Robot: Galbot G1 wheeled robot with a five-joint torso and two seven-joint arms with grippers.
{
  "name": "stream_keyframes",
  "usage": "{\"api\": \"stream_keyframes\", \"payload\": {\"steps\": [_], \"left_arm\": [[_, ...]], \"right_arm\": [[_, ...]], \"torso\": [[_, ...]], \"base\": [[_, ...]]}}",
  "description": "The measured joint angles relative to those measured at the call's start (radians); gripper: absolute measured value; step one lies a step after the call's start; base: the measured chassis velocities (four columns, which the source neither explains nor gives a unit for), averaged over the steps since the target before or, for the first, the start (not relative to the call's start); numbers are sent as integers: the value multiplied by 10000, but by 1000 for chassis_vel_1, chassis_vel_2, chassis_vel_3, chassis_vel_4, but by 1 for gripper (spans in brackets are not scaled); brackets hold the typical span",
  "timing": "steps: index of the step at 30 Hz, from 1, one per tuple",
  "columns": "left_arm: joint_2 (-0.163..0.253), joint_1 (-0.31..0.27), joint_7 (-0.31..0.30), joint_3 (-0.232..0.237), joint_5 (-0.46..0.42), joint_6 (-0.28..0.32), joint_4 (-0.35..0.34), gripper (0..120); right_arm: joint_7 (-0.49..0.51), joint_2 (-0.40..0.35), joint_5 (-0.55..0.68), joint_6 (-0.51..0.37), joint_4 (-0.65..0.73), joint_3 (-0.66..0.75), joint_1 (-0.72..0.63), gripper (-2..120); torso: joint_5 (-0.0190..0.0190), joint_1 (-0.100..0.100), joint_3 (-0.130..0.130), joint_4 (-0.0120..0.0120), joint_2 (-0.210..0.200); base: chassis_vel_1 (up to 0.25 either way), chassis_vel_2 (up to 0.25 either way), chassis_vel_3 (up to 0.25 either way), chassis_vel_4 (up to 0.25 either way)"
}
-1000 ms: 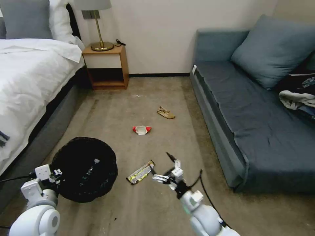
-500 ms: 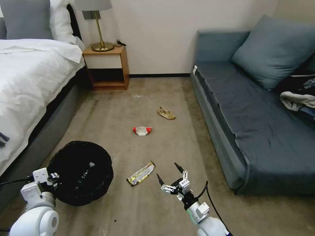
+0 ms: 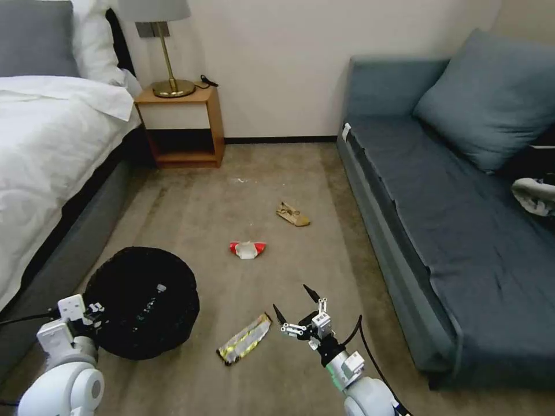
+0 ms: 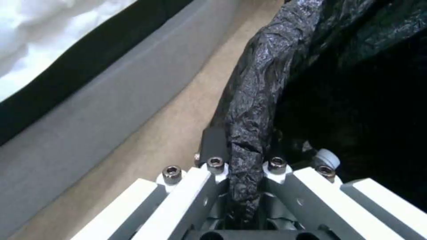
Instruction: Pick up the trash bin, then pick up the garbage on the floor and place it into the trash bin.
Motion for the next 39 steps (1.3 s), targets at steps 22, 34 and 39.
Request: {"api": "stream_keyframes", "payload": {"steps": [22, 34, 39], "left_arm": [[-461, 246, -27, 12, 213, -9, -869, 3], [-721, 453, -39, 56, 391, 54, -1465, 3], [-722, 486, -64, 56, 421, 54, -1474, 3]], "right_arm": [[5440, -75, 6692, -9667, -403, -4711, 4124, 100], [5966, 1463, 8124, -9035, -2386, -4780, 4592, 100], [6174, 1676, 8116, -9126, -2640, -4473, 4547, 100]], "torso": [[-4, -1, -2, 4, 0], [-3, -1, -2, 1, 0], [-3, 0, -1, 1, 0]], "base": [[-8, 12, 13, -16], [0, 0, 0, 0], [0, 0, 0, 0]]}}
